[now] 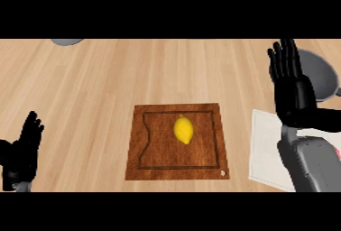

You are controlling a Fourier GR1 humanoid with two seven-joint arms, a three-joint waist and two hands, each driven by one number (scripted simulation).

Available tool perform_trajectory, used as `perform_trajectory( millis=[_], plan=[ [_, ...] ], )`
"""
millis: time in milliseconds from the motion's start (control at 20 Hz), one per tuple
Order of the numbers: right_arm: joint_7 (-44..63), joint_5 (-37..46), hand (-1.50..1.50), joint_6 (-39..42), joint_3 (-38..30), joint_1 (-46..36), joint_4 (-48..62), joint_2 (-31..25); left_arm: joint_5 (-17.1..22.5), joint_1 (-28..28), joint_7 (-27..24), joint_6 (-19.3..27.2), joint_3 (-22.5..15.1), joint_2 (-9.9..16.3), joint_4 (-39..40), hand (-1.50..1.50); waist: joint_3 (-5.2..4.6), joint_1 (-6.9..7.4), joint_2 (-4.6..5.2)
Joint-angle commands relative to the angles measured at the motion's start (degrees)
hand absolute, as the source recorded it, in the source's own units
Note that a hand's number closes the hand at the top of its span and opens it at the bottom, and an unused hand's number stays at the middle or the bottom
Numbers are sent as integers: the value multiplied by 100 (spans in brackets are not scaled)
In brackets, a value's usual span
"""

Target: Pick the lemon from the cutting board and place it in the pan

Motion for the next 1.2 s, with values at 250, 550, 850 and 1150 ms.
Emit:
perform_trajectory(
  millis=[250,550,850,1150],
  plan=[
    [617,-116,150,2782,2139,-512,1118,-47,-262,-1205,-207,-454,-477,-88,-851,0,-254,411,100],
    [-1581,1672,-150,1599,1868,-277,1658,-633,-287,-1413,310,-282,-636,-420,-773,0,-252,-112,-95],
    [-1440,1589,-150,2681,1368,-819,1399,-1841,-276,-1575,489,-564,-473,-330,-714,0,-261,-125,-121],
    [150,1910,-150,3748,1696,-1904,825,-2493,-243,-1306,263,-756,-353,-225,-783,0,-272,-52,-149]
  ],
)
